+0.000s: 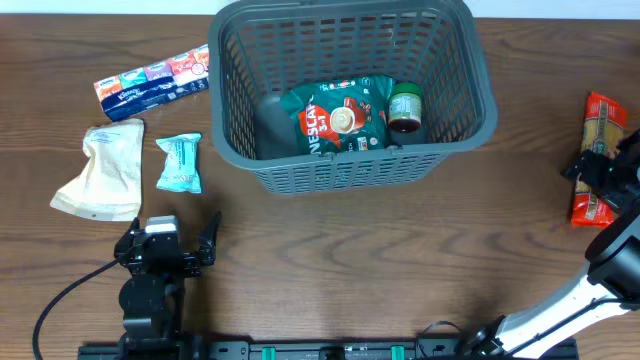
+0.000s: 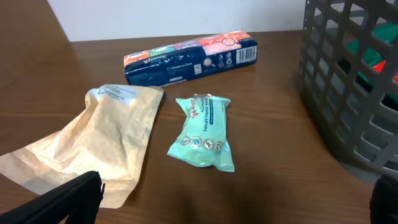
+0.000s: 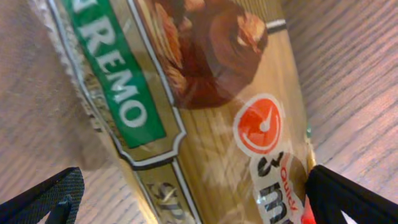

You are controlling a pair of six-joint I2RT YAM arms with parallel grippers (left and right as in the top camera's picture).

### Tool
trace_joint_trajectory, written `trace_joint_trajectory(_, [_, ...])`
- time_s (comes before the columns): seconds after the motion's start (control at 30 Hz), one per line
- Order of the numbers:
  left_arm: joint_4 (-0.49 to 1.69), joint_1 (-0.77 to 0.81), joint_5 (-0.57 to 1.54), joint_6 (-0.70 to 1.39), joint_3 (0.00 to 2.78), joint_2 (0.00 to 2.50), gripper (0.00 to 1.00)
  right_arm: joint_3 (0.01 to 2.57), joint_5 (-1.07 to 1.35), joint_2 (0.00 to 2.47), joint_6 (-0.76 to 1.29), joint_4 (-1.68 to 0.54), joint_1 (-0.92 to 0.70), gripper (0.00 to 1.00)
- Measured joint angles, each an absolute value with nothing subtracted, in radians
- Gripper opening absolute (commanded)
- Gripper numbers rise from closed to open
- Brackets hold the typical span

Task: Pack container
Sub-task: 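Move the right gripper to the spaghetti pack and grasp it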

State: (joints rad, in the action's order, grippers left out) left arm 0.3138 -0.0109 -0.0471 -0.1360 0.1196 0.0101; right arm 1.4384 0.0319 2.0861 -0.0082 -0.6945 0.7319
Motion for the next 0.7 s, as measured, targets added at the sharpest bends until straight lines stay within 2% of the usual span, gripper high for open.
trace_joint_trajectory(0.13, [0.314,-0.011,-0.047,-0.136,0.120,0.010,0.99,1.438,0.028,2.086,-0.008,-0.695,0.732,0.96])
trace_joint_trajectory(0.3, [0.314,-0.011,-0.047,-0.136,0.120,0.010,0.99,1.435,0.014,2.086,-0.007,-0.699,0.735,0.71])
trace_joint_trajectory(0.57, [0.314,-0.011,-0.047,-0.136,0.120,0.010,0.99,1.431,0.013,2.086,0.015,-0.706,0.737,0.38])
trace_joint_trajectory(0.7, [0.314,-0.011,-0.047,-0.136,0.120,0.010,0.99,1.431,0.025,2.085,0.012,-0.707,0.737,0.24])
